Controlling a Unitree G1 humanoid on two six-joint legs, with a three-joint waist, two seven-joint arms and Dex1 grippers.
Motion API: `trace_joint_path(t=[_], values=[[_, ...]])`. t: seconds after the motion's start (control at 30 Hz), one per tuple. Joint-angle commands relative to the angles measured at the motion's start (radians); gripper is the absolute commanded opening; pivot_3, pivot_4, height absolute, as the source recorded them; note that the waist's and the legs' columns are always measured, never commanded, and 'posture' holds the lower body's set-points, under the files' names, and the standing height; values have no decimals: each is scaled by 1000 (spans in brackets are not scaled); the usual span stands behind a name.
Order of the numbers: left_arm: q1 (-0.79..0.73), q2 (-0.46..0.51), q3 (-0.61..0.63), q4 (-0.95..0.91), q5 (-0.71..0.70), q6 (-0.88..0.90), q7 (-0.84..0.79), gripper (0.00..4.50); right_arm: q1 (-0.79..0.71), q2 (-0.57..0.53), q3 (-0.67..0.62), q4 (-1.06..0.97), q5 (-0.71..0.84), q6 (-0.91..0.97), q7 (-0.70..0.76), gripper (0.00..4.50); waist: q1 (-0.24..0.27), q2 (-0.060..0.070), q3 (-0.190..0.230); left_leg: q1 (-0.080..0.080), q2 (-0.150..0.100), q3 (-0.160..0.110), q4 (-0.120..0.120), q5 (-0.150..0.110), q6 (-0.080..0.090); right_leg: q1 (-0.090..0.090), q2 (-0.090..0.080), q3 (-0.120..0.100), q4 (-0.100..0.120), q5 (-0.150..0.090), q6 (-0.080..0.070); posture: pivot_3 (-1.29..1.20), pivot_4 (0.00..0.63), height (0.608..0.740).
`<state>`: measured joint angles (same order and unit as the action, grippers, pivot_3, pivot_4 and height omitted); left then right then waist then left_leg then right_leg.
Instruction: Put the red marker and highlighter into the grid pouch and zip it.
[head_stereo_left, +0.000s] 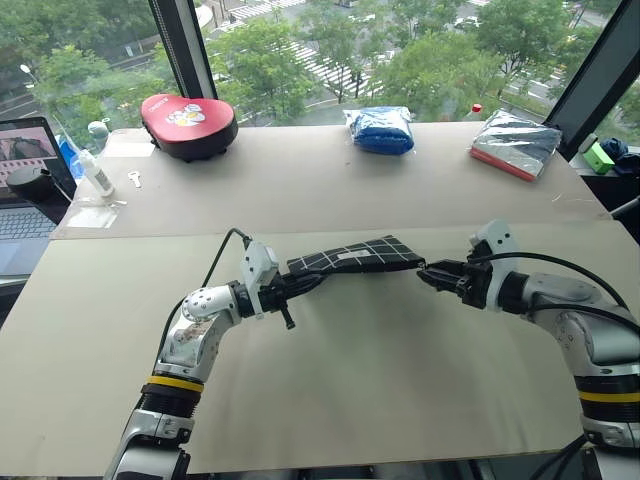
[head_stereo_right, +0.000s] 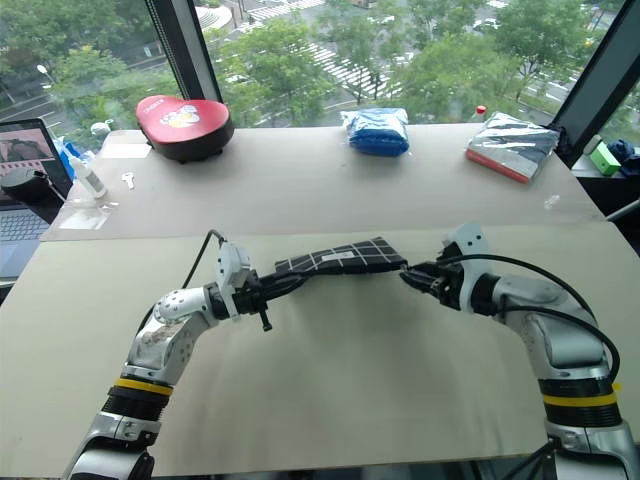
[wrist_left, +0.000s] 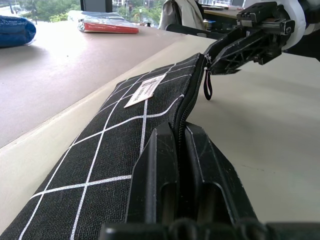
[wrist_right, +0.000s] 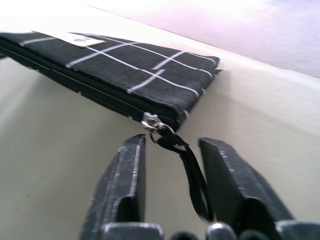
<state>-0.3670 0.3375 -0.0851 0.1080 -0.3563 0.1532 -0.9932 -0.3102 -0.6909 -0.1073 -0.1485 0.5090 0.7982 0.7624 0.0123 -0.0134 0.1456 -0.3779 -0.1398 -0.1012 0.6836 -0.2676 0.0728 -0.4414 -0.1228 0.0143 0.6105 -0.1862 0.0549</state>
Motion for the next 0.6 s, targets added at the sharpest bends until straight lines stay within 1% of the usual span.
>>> trace_joint_path(t=[0.03,0.23,0.33,0.43,0.5,0.53,0.57,0.6], values=[[-18,10,6,-17,-11,-15,-19,0,44,-44,-124,-57,125,59,75,2841,5,0,0,0,0,0,0,0,0,0,0,0,0,0,0,0,150,740],[-19,23,3,-21,-13,-14,-41,0,144,-153,-229,-118,201,50,187,2841,5,0,0,0,0,0,0,-1,1,1,0,0,-1,0,0,0,150,740],[-6,60,-30,-21,17,-56,-105,0,263,-209,-330,-205,272,55,288,2841,7,0,0,0,0,0,0,-1,1,0,0,-1,-1,0,0,0,150,740],[-5,82,-51,-1,39,-103,-145,0,314,-223,-361,-249,287,42,295,2841,5,0,0,0,0,0,0,-1,1,1,0,0,-1,0,0,0,150,740],[-6,96,-64,22,56,-135,-173,829,314,-213,-375,-256,303,46,270,2894,2,0,0,2,0,1,0,-1,2,2,0,0,-1,0,0,0,150,740],[-6,98,-65,28,54,-143,-183,1009,311,-207,-377,-257,303,43,259,2894,2,0,0,2,0,1,0,-3,6,3,-1,0,-1,0,0,0,150,740],[-8,97,-64,32,50,-147,-187,1295,308,-203,-374,-257,303,40,251,2894,3,0,0,2,0,1,0,-4,6,3,-1,0,-1,0,0,0,150,740],[-9,95,-62,32,43,-145,-189,1752,308,-201,-370,-258,303,37,245,2894,4,0,0,2,0,1,0,-4,6,3,-1,0,-1,0,0,0,150,740]])
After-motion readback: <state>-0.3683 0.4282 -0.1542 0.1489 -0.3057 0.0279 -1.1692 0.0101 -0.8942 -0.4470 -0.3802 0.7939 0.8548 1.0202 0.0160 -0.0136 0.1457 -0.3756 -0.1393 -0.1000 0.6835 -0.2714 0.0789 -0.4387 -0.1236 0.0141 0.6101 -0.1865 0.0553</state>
